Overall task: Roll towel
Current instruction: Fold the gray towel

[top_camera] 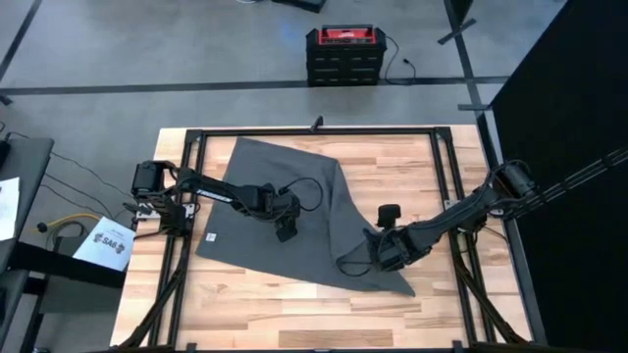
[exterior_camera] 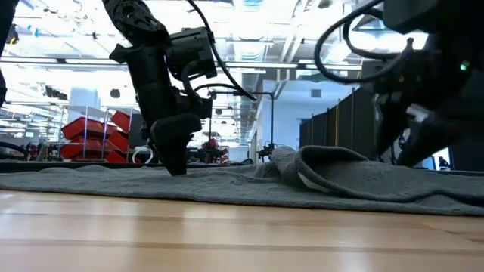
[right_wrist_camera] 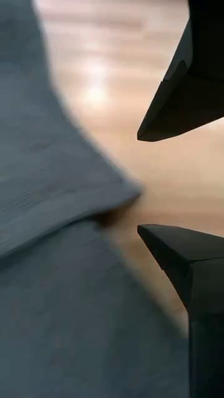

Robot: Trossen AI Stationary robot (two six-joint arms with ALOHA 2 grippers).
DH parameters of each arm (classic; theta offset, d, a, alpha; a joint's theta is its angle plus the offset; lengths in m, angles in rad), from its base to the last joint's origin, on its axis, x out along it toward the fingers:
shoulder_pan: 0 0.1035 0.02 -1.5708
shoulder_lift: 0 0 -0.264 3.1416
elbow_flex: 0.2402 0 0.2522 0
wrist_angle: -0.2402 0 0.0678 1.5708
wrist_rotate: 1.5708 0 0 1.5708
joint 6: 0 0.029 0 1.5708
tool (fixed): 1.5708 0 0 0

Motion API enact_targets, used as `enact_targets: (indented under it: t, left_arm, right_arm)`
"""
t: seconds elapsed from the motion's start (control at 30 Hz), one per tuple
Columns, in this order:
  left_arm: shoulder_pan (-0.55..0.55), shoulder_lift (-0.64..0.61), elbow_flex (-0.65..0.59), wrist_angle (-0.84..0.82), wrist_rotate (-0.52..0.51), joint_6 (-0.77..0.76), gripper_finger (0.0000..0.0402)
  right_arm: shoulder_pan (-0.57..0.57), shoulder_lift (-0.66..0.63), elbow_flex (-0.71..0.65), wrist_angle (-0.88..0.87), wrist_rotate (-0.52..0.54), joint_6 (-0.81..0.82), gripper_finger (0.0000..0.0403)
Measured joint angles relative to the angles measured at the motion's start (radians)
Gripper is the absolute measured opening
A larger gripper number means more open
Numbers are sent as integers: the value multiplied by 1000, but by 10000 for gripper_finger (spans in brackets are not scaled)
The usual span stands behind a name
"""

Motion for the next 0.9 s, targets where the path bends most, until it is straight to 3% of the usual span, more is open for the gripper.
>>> enact_targets:
  t: [0.13, 0.33, 0.4, 0.5, 0.57, 0.67, 0.9]
  left_arm:
    - [0, 0, 0, 0, 0, -1, 173]
    - [0, 0, 0, 1, 1, -7, 173]
    - [0, 0, 0, 1, 1, -12, 173]
    - [-1, 0, 0, -1, 1, -12, 173]
    - [-3, 0, 0, -3, 1, -16, 173]
    - [-5, -1, 1, -6, 0, -16, 173]
    - [-13, -2, 1, -23, 0, -19, 173]
  right_arm:
    - [-38, 0, -43, 142, -25, -73, 218]
    - [-128, 0, -46, 156, -26, -84, 196]
    - [-151, 0, -41, 155, -26, -93, 152]
    - [-165, 0, -24, 158, -26, -156, 44]
    - [-166, 0, -8, 141, -11, -188, 15]
    - [-172, -12, 44, 18, 65, -197, 3]
    - [-225, -67, 118, -506, 323, -57, 1]
